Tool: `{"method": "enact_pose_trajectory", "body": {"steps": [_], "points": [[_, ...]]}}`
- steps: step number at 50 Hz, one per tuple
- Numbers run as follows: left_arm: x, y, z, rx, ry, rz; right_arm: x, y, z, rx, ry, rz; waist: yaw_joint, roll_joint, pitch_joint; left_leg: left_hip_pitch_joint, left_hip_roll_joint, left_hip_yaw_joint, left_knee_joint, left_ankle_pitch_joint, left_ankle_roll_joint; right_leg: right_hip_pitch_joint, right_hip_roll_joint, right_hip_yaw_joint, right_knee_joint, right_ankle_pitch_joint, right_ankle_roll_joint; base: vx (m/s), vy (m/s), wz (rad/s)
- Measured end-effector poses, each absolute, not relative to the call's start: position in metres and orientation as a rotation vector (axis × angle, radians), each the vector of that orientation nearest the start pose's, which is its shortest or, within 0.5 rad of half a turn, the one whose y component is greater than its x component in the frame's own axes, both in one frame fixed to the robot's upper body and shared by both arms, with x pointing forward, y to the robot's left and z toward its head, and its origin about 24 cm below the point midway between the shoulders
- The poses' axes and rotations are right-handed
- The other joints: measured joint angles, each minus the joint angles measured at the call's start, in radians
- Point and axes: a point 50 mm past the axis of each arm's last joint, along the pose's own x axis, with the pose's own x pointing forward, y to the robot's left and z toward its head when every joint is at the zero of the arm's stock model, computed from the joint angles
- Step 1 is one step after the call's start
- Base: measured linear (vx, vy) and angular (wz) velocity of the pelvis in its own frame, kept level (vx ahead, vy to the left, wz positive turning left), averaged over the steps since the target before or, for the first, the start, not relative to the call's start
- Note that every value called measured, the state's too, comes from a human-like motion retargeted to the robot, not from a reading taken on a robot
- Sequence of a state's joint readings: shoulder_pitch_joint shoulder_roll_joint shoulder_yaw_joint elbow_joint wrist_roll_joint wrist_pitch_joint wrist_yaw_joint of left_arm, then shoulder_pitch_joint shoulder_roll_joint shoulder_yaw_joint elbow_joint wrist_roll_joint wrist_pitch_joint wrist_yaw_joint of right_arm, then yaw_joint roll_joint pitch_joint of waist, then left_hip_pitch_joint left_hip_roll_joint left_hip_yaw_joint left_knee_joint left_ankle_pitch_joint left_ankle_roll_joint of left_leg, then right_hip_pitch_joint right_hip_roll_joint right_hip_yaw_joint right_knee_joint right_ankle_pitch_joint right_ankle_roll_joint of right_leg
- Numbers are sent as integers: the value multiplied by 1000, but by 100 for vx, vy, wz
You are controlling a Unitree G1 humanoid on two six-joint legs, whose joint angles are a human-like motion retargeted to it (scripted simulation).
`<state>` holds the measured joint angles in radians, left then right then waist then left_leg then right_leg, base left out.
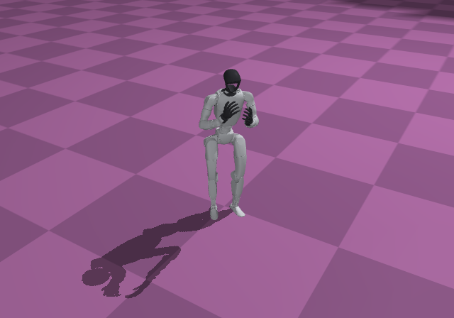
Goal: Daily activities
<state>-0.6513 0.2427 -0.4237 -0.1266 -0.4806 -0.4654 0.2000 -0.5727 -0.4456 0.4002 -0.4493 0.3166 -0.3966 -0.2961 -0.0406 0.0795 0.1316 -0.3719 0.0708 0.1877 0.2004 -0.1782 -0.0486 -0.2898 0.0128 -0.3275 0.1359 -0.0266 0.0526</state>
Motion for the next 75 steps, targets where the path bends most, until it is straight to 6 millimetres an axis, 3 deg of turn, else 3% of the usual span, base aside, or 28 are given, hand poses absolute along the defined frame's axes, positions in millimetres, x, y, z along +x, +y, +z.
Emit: {"method": "enact_pose_trajectory", "body": {"steps": [5, 20, 25, 41, 60, 75], "points": [[279, 73, 262, -311, -978, -469, 224, -101, 291, 60, -1240, 438, 6, -18, 31, 53, -13, 10, -50, 2, -4, 40, 3, 21, -28, -13, 5, 0, 0, 0], [287, 79, 228, -85, -828, -599, 176, -84, 349, -554, -1594, 673, 23, -78, 27, 135, -15, 2, -67, 1, -20, 101, 2, 38, 4, -39, -5, 0, 0, 0], [290, 85, 221, -89, -790, -588, 162, -79, 361, -662, -1691, 692, 22, -85, 23, 158, -12, 2, -81, 4, -24, 117, 5, 40, 11, -41, -5, 0, 0, 0], [298, 96, 215, -226, -729, -491, 129, -67, 381, -675, -1931, 723, 32, -84, 47, 199, -8, -16, -90, 6, -33, 152, 9, 34, 28, -56, -3, 0, 0, 0], [303, 98, 211, -231, -708, -421, 120, -60, 382, -752, -2005, 730, 42, -70, 70, 219, -11, -36, -90, 5, -44, 179, 6, 18, 33, -65, 0, 0, 0, 0], [304, 96, 203, -359, -662, -381, 114, -61, 380, -719, -2007, 786, 59, -61, 87, 209, -6, -61, -14, -37, -51, 210, 6, -2, 40, -75, -1, 0, 0, 0]]}}
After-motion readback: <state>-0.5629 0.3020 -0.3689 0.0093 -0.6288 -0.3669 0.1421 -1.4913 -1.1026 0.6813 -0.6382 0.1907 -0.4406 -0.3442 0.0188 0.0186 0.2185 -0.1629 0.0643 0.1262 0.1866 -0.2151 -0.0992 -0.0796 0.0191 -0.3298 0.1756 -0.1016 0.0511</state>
